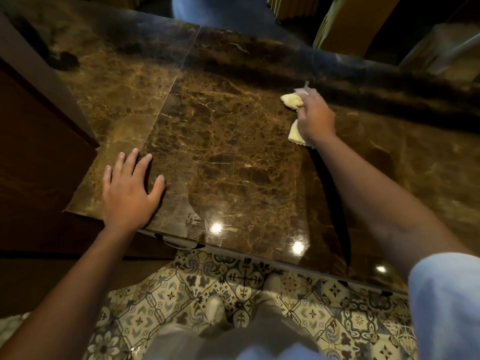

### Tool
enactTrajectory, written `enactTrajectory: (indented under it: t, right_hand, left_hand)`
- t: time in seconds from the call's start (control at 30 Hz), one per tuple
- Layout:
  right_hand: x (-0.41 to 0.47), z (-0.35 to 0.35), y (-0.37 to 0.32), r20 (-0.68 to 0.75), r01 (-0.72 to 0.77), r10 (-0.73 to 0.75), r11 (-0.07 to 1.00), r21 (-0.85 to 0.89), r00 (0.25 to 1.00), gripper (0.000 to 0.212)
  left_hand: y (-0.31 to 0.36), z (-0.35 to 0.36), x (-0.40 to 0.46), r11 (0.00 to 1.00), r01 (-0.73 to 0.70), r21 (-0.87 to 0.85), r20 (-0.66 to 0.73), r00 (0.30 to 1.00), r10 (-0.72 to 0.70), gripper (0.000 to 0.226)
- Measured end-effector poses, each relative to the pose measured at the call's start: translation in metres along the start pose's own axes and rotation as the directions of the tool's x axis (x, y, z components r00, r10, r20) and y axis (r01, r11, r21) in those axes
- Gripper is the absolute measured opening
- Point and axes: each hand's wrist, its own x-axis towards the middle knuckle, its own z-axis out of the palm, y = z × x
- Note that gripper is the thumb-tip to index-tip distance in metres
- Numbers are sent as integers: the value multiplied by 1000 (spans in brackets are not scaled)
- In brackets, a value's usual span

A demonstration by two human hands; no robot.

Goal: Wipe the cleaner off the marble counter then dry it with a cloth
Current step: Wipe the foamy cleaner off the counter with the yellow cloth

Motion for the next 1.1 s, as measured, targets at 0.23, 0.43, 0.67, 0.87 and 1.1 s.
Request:
enactTrajectory:
  t: [0.23, 0.43, 0.67, 0.87, 1.1]
  right_hand:
    - [-61, 42, -108, 313, 529, -535, 841, 112, 785, 53]
    - [-180, 39, -116, 359, 649, -713, 699, 301, 602, 53]
    - [-176, -15, -25, 75, 322, -358, 900, 293, 931, 51]
    - [-61, -55, 78, -256, -327, 350, 936, 129, 901, 39]
    - [4, -18, 20, -61, -84, 88, 995, 61, 994, 46]
  left_hand:
    - [-1, 1, 0, 1000, -6, -2, -16, 1000, 6, 65]
    - [-3, 2, 0, 1000, -12, 2, -18, 1000, 13, 65]
    - [-5, 4, 0, 1000, -16, -9, -13, 1000, 16, 67]
    - [-3, 3, 0, 1000, -13, -9, -11, 1000, 13, 68]
    - [-2, 3, 0, 1000, -1, 5, -4, 1000, 1, 67]
